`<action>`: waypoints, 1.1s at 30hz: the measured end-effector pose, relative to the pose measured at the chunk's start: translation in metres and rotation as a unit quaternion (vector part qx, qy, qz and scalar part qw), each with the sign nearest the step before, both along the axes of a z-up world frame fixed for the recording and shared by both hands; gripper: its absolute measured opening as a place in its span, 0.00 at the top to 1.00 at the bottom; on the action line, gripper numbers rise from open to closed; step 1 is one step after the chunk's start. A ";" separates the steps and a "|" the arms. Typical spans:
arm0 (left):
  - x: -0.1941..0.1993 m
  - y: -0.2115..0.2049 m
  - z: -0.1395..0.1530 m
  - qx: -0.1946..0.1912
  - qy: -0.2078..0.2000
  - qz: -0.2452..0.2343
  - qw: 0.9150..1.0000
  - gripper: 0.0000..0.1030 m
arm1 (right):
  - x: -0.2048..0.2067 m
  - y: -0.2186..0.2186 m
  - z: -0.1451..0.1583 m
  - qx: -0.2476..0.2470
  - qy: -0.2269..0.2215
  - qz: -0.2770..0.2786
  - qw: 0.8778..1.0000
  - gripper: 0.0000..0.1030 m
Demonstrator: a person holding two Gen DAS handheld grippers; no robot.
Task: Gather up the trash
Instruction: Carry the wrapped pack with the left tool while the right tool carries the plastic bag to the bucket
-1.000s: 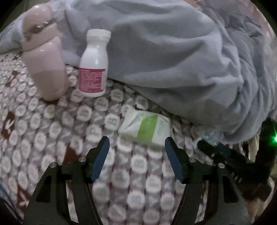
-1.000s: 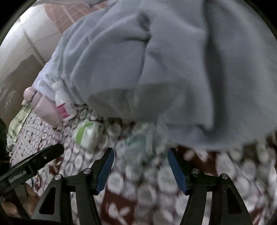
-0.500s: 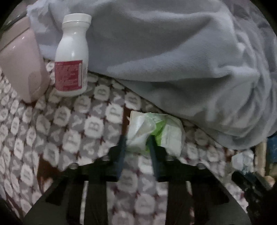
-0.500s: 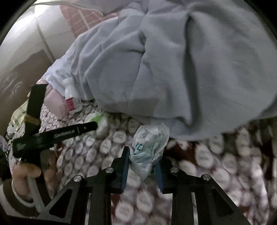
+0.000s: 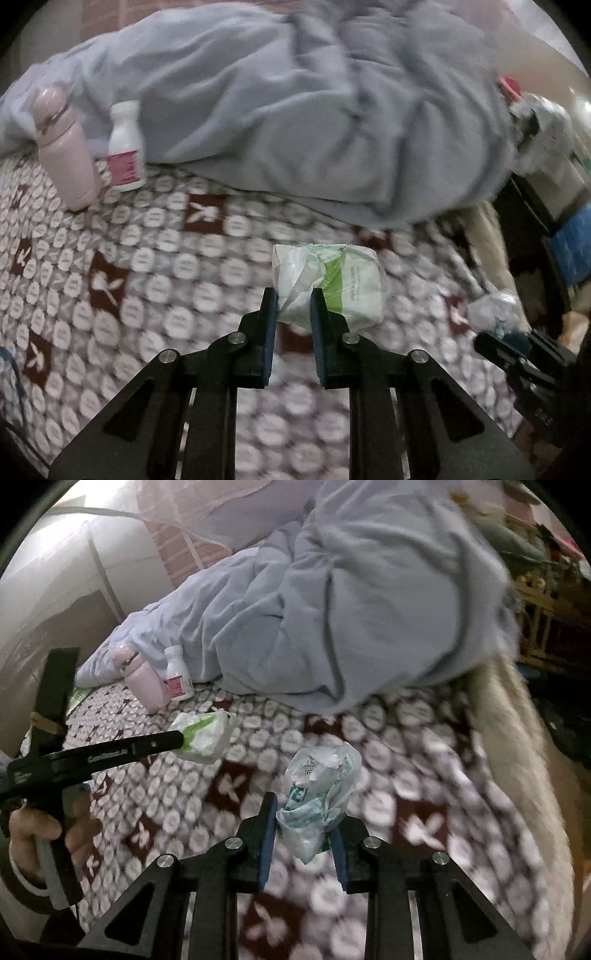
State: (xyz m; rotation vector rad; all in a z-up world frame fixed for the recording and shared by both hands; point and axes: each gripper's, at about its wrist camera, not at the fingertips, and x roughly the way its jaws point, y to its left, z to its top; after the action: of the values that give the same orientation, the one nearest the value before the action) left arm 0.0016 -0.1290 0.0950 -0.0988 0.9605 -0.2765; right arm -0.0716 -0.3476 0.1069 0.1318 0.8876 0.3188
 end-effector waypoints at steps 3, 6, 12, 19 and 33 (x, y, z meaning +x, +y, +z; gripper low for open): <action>-0.020 -0.027 0.009 0.012 -0.013 -0.021 1.000 0.85 | -0.020 -0.024 0.004 -0.001 0.000 -0.018 1.000 0.75; -0.020 -0.048 0.015 0.017 -0.021 -0.037 0.999 0.85 | -0.036 -0.043 0.010 -0.002 -0.003 -0.034 0.999 0.75; -0.039 -0.099 0.022 0.025 -0.036 -0.079 0.996 0.85 | -0.065 -0.084 0.023 -0.005 -0.012 -0.069 0.998 0.75; -0.057 -0.159 0.029 0.023 -0.044 -0.127 0.991 0.85 | -0.097 -0.140 0.034 -0.009 -0.020 -0.122 0.992 0.75; -0.096 -0.296 0.025 0.011 -0.035 -0.241 0.970 0.85 | -0.163 -0.257 0.027 -0.031 -0.005 -0.245 0.969 0.75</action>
State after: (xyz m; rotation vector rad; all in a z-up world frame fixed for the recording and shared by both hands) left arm -0.0939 -0.4248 0.1198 0.1687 0.9073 -0.7123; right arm -0.2343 -0.6042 0.1338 0.2839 0.8242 -0.1697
